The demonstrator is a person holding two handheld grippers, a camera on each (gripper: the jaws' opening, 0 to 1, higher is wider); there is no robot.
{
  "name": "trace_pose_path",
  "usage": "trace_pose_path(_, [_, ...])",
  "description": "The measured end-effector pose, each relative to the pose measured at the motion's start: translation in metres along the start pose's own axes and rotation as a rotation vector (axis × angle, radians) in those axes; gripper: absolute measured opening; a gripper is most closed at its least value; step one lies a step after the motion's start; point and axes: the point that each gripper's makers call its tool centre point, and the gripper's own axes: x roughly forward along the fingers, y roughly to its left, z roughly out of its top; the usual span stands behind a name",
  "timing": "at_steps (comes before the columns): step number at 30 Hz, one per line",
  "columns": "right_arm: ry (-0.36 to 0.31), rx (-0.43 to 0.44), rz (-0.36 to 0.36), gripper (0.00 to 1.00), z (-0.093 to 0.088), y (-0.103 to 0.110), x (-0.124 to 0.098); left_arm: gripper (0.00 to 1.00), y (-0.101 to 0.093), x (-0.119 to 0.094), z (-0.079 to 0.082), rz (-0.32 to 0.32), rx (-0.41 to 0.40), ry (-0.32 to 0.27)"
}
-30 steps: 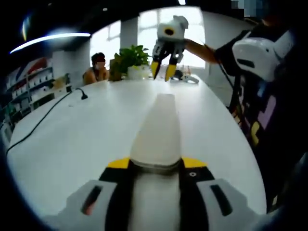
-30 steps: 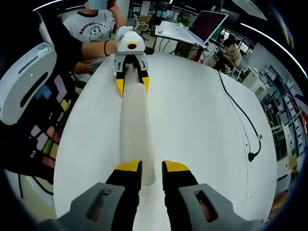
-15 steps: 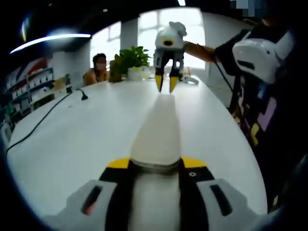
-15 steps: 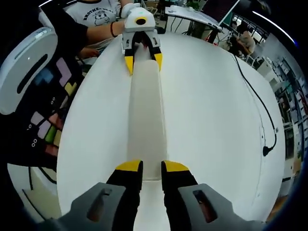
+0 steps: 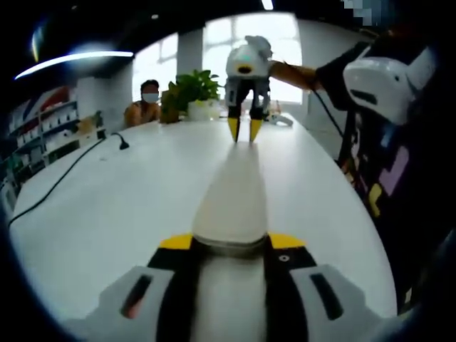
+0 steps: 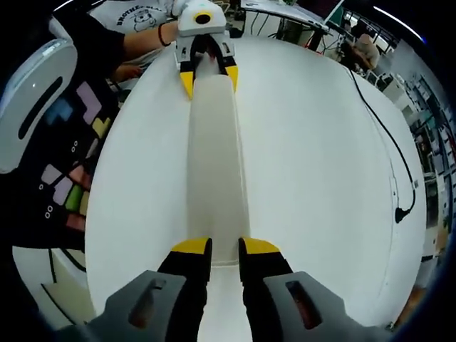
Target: Arrange the utensils inside the cutlery case until each visible utensil rests in its matching compartment.
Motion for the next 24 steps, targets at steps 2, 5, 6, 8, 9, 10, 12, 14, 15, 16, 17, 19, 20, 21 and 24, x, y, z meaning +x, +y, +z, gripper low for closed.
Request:
trace_pose_path(2, [0.020,0.000,0.008,0.15,0.0002,0.0001,0.0006,0.39,0.0002,-0.0002,0.0000,0.000,0.000,-0.004])
trace_pose_path(5, [0.054,0.000,0.019,0.15,0.0004,0.0000,0.0015,0.39,0.0002,0.0002,0.0002,0.000,-0.001,-0.009])
trace_pose_path(6, [0.071,-0.009,0.026,0.15,0.0001,0.0002,0.0017,0.39,0.0002,0.0002,0.0002,0.000,-0.001,-0.010])
trace_pose_path(8, [0.113,-0.001,0.038,0.15,0.0000,-0.0002,0.0022,0.39,0.0002,0.0003,0.0003,0.001,-0.002,-0.010])
trace_pose_path(9, [0.123,-0.011,0.039,0.16,0.0009,-0.0003,0.0027,0.39,0.0001,0.0003,0.0004,0.001,-0.002,-0.009])
trace_pose_path(10, [0.129,-0.015,0.039,0.16,0.0008,0.0002,0.0029,0.39,0.0001,0.0004,0.0004,0.002,-0.002,-0.009])
trace_pose_path(12, [0.133,-0.012,0.043,0.16,0.0000,-0.0004,0.0023,0.39,0.0002,0.0004,0.0004,0.004,-0.003,-0.011])
trace_pose_path(14, [0.128,-0.001,0.048,0.16,-0.0002,-0.0007,0.0021,0.39,0.0000,0.0006,0.0006,0.003,-0.003,-0.014])
trace_pose_path(15, [0.126,-0.001,0.049,0.16,-0.0001,-0.0005,0.0021,0.38,-0.0001,0.0007,0.0007,0.003,-0.003,-0.015])
trace_pose_path(16, [0.125,0.000,0.050,0.16,0.0001,-0.0006,0.0022,0.38,-0.0003,0.0009,0.0008,0.002,-0.003,-0.015])
trace_pose_path(17, [0.128,-0.001,0.049,0.16,0.0003,-0.0004,0.0023,0.38,-0.0001,0.0008,0.0008,0.000,-0.003,-0.015])
trace_pose_path(19, [0.139,-0.008,0.049,0.16,0.0007,-0.0004,0.0025,0.38,0.0004,0.0004,0.0006,-0.001,-0.002,-0.015])
trace_pose_path(20, [0.141,-0.009,0.051,0.16,0.0004,-0.0006,0.0023,0.38,0.0006,0.0002,0.0005,-0.001,-0.002,-0.014])
trace_pose_path(21, [0.143,-0.010,0.054,0.15,0.0006,-0.0011,0.0023,0.38,0.0007,0.0002,0.0005,-0.001,-0.002,-0.014])
trace_pose_path(24, [0.154,-0.009,0.061,0.15,0.0011,-0.0018,0.0025,0.38,0.0011,-0.0001,0.0004,0.001,-0.003,-0.012])
